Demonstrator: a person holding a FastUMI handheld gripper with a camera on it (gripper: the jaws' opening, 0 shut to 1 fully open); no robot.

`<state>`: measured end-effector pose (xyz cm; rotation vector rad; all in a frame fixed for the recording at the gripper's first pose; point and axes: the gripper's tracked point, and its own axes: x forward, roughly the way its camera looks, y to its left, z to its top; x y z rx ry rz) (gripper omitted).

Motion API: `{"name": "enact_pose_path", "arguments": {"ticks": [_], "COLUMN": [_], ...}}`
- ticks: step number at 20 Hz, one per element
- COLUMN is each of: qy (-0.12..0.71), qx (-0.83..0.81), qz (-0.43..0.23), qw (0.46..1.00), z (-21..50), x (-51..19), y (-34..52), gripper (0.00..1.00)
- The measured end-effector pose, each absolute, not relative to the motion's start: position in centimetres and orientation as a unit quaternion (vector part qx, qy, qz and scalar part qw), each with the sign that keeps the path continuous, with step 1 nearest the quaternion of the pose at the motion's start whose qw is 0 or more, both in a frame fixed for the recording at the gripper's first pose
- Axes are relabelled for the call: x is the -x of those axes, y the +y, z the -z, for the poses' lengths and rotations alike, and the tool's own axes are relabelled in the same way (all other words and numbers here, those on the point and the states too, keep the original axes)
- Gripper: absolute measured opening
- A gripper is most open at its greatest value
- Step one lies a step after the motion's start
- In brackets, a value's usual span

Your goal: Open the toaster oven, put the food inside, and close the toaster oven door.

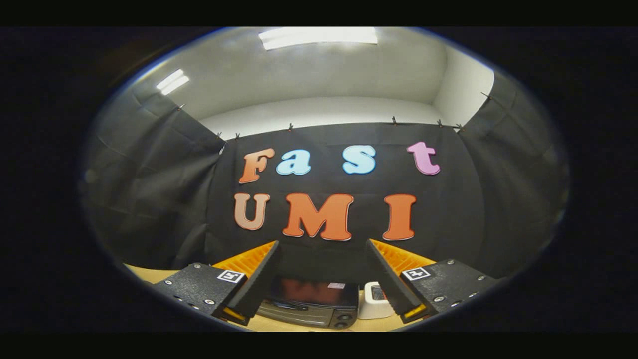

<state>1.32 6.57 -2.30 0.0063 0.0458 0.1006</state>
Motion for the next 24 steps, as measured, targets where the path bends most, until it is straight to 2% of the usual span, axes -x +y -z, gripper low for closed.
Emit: {"name": "enact_pose_path", "arguments": {"ticks": [4, 12, 24], "qy": [0.048, 0.148, 0.221], "qx": [0.004, 0.012, 0.032], "qz": [-0.056, -0.091, -0.066], "qw": [0.997, 0.985, 0.973], "z": [5.0, 17.5, 29.7], "x": [-2.6, -4.4, -7.1], "y": [8.3, 14.2, 16.6], "gripper": [0.99, 0.99, 1.00]}}
